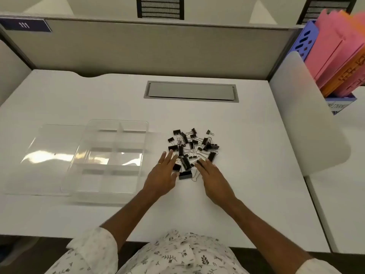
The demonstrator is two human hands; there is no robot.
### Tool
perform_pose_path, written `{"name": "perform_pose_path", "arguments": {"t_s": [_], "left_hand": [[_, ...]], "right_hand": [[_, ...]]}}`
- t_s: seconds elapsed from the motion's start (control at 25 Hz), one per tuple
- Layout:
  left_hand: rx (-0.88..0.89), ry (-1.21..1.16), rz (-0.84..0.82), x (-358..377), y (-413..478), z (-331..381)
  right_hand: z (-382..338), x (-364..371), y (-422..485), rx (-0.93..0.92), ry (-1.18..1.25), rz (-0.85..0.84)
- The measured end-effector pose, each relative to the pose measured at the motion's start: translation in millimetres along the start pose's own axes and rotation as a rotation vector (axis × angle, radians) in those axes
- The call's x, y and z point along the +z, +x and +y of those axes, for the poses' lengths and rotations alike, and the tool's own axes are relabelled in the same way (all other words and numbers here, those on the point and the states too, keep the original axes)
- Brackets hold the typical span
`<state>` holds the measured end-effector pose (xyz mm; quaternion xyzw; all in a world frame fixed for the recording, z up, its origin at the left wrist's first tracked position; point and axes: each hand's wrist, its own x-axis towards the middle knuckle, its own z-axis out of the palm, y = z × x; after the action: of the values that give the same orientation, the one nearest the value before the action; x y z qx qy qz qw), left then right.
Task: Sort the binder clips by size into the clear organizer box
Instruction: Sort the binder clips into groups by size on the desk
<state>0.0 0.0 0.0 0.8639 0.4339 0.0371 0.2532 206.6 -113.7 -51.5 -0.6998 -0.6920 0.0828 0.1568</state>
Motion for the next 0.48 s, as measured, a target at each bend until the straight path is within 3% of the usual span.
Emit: {"name": "perform_pose_path", "arguments": {"t_s": [0.2,0.48], "left_hand": [[-0.095,0.005,-0.074,5,-3,-3],[-0.202,0.023,-0.027,12,-11,-6]], "right_hand": [[-5,2,-4,0.041,-0.078,-0.068],[-13,-2,-32,0.098,0.071,-0.072]]}}
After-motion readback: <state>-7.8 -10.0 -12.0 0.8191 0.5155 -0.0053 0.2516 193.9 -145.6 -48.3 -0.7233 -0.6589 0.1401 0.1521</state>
